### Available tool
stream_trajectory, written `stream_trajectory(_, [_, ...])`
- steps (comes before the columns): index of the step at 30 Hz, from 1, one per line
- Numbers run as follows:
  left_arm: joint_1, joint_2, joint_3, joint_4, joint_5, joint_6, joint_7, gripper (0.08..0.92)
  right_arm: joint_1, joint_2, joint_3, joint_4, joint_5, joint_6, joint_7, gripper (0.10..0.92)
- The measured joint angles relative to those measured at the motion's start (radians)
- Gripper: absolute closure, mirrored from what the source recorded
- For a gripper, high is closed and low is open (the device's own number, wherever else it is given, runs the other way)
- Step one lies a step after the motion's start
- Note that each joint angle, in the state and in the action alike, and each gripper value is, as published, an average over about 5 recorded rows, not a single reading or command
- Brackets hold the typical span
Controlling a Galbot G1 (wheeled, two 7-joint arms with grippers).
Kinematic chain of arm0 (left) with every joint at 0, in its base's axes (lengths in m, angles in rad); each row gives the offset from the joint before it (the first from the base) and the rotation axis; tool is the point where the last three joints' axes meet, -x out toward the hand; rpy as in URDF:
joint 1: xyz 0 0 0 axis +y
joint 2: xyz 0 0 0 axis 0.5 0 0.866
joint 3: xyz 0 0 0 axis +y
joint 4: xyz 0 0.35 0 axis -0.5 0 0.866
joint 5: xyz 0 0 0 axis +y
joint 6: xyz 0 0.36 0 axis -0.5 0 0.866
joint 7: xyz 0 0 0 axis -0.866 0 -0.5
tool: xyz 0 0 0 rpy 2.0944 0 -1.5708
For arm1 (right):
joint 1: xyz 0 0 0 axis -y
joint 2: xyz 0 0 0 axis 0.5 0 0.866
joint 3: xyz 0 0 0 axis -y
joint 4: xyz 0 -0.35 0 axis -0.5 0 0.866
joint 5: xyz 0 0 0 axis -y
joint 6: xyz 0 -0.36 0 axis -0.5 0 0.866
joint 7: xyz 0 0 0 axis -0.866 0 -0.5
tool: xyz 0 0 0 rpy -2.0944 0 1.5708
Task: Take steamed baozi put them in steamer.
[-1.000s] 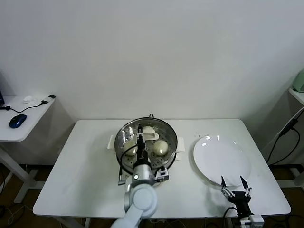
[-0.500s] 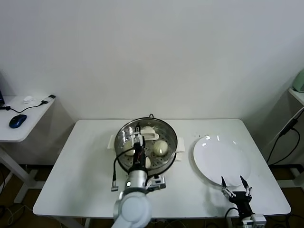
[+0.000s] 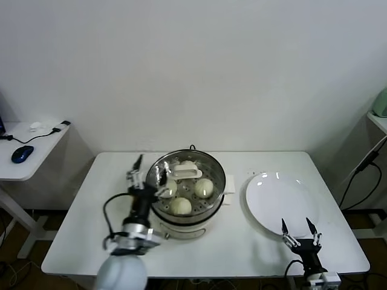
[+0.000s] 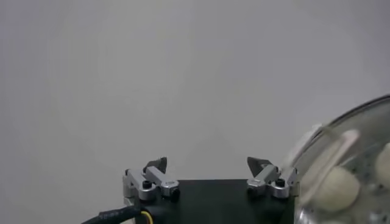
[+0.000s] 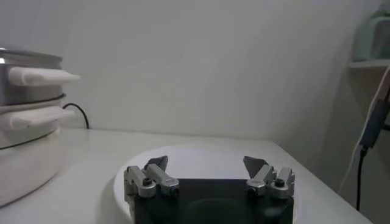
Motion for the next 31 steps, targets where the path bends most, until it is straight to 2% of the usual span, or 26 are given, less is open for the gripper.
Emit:
stream_trajectory(6, [0.113, 0.059, -0.249, 0.042, -0.387, -0.124, 0.015, 0.177, 0.008, 0.012, 0.001, 0.002, -0.008, 0.011, 0.001, 0.203])
stream_trajectory(11, [0.173, 0.09, -0.357, 0.114, -0.627, -0.197, 0.052, 0.177, 0.018, 0.023, 0.002, -0.003, -0.009, 0.014, 0.004, 0.202])
stream_trajectory(19, [0.22, 0.095, -0.406, 0.204, -0.834, -0.277, 0.091, 0.177, 0.02, 0.023, 0.006, -0.008, -0.005, 0.017, 0.01, 0.202])
stream_trajectory(31, [0.251, 0.096, -0.422, 0.253, -0.956, -0.321, 0.112, 0.177, 0.02, 0.014, 0.004, -0.012, 0.011, 0.013, 0.015, 0.202])
